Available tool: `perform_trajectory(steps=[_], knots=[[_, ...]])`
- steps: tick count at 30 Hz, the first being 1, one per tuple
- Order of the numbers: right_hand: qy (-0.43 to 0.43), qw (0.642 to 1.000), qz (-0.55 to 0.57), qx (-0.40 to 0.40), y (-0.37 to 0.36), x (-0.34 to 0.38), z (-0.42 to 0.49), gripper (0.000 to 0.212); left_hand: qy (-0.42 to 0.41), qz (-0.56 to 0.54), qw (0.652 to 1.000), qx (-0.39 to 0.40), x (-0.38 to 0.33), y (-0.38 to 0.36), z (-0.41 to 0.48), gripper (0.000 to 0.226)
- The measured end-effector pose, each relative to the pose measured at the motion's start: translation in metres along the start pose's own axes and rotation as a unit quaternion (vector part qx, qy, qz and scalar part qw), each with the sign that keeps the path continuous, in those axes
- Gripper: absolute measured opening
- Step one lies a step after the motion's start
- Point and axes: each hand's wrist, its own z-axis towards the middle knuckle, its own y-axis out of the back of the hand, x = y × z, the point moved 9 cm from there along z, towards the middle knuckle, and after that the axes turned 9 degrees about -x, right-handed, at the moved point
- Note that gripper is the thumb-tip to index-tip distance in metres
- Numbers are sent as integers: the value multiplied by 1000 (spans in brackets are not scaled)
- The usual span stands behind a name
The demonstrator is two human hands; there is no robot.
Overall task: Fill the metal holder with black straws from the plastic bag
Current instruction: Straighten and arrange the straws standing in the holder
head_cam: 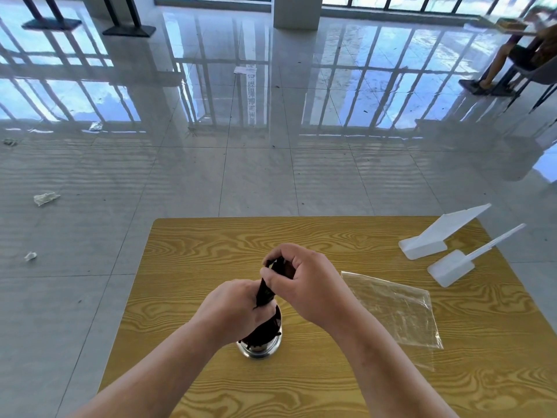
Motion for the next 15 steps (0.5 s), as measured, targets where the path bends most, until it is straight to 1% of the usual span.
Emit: perform_trajectory(steps=[2, 4, 7, 9, 10, 11, 12, 13, 15], knots=[[-3, 999, 35, -6, 2, -2, 0, 25, -13, 0, 1000, -21, -3, 7, 3, 21], [-7, 997, 79, -17, 5, -5, 0, 43, -23, -2, 999, -38, -6, 13, 5, 23], [-41, 983, 168, -60, 11, -17, 1, 77, -24, 0, 998, -55, -9, 20, 9, 29], [-68, 975, 193, -87, 11, -29, 1, 101, -24, 11, 998, -55, -10, 21, 11, 35], [-77, 973, 196, -94, 9, -34, 0, 108, -24, 11, 998, -53, -11, 22, 12, 37], [-84, 972, 197, -95, 7, -39, -2, 113, -26, 10, 998, -51, -12, 22, 13, 37], [-89, 973, 193, -86, 3, -42, -4, 114, -30, 11, 998, -49, -14, 23, 14, 38], [-91, 978, 178, -64, -3, -44, -7, 109, -36, 12, 998, -46, -16, 23, 14, 37], [-93, 988, 121, -5, -17, -46, -11, 89, -46, 19, 998, -44, -21, 25, 13, 32]])
